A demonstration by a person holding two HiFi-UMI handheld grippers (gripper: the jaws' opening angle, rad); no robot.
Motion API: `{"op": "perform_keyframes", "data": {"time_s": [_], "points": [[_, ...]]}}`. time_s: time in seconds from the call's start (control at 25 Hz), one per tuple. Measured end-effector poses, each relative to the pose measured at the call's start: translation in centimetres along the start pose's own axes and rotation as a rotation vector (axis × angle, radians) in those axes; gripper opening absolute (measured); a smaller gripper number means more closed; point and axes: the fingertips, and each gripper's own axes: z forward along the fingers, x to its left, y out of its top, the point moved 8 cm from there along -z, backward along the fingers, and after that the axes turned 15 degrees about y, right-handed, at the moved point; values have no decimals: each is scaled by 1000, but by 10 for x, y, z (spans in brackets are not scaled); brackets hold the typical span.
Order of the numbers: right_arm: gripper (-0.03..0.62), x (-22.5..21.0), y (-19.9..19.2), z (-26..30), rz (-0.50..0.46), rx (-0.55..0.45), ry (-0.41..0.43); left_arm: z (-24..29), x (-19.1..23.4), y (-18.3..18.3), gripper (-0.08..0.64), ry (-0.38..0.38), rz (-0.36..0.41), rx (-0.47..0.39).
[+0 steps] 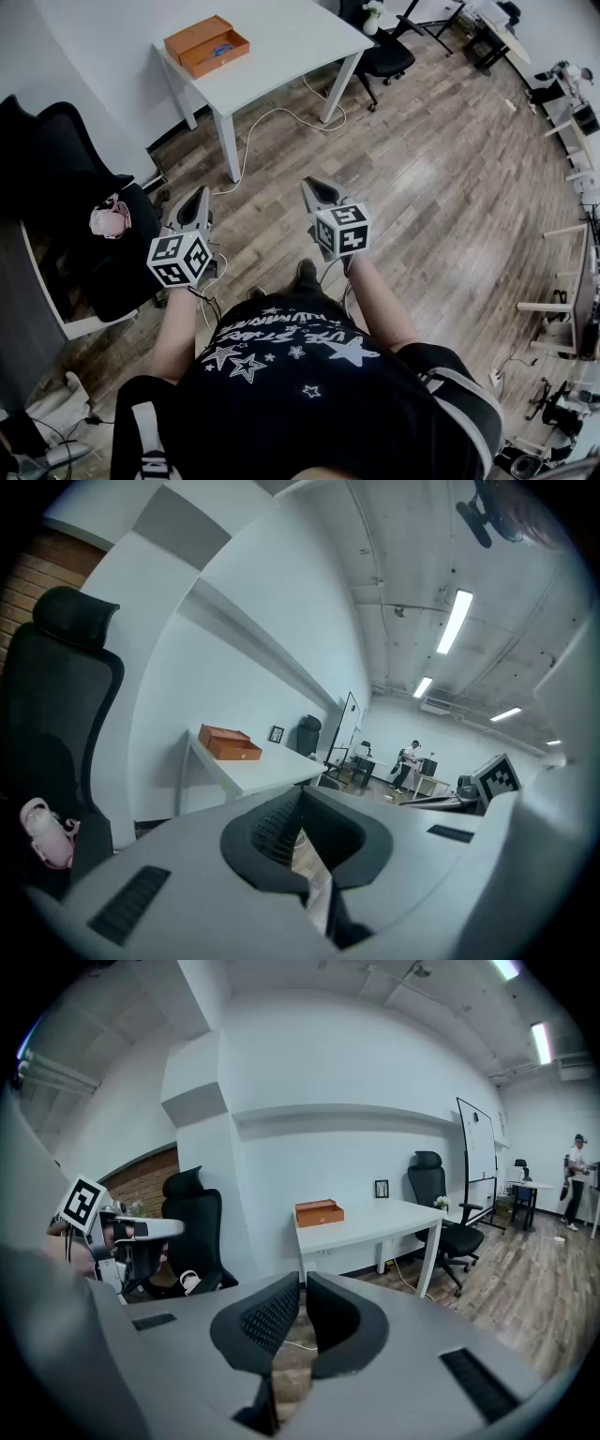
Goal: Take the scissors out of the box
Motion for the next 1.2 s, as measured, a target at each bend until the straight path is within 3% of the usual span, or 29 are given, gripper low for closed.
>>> {"op": "perform_keyframes", "data": {"time_s": [0.6, 0.88, 1.2], "points": [[55, 13, -27, -1, -32, 61, -47, -8, 14, -23, 18, 7, -18, 58], [57, 22, -50, -1, 20, 79, -68, -12, 29, -35, 18, 2, -23, 98], [57, -17, -39, 11, 34, 62, -71, 29, 33, -30, 18, 25, -23, 112]]}}
